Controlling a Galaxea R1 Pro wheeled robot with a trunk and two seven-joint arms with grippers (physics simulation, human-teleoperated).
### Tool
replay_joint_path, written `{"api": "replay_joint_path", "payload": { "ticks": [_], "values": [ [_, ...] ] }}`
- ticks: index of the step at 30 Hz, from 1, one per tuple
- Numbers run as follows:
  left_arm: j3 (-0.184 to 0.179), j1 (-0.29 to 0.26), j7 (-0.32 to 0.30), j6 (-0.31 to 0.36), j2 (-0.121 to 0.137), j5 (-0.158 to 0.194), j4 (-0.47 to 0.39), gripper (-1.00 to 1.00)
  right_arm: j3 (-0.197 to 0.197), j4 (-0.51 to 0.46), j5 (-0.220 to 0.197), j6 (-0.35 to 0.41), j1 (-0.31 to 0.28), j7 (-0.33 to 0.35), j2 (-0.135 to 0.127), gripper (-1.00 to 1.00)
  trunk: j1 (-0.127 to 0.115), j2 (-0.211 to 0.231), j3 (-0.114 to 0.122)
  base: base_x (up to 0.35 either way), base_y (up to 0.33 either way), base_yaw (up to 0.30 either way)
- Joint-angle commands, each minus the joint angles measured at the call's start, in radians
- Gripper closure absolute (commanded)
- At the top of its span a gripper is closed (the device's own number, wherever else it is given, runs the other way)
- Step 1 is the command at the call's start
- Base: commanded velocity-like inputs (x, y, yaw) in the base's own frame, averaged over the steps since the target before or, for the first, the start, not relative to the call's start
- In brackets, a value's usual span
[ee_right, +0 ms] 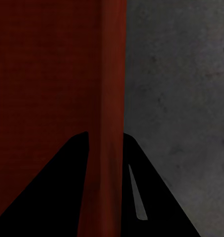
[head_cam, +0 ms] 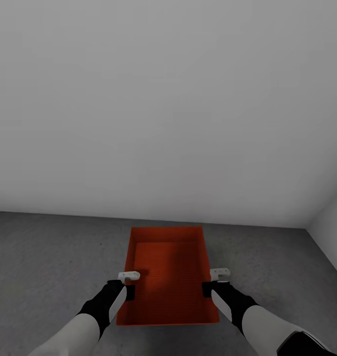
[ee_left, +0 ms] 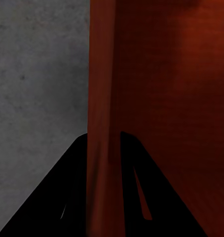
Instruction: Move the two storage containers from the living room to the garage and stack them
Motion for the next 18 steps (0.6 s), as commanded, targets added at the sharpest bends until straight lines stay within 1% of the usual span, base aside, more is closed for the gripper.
{"api": "replay_joint_path", "payload": {
  "ticks": [1,3,14,18],
  "values": [
    [0.011,-0.001,0.011,0.008,0.044,-0.017,-0.004,1.00,0.024,0.011,0.000,0.006,0.000,-0.010,-0.002,1.00,0.000,0.000,-0.001,0.000,0.000,0.000],
    [0.011,-0.001,0.011,0.008,0.043,-0.017,-0.004,1.00,0.024,0.011,0.000,0.006,0.000,-0.010,-0.002,1.00,0.000,0.000,-0.001,0.000,0.000,0.000],
    [0.011,-0.001,0.011,0.007,0.044,-0.017,-0.004,1.00,0.024,0.011,0.000,0.006,0.000,-0.010,-0.002,1.00,0.042,-0.077,-0.035,0.000,0.000,0.000],
    [0.011,-0.001,0.011,0.007,0.044,-0.017,-0.004,1.00,0.024,0.011,0.000,0.006,0.000,-0.010,-0.002,1.00,0.042,-0.077,-0.035,0.000,0.000,0.000]
  ]
}}
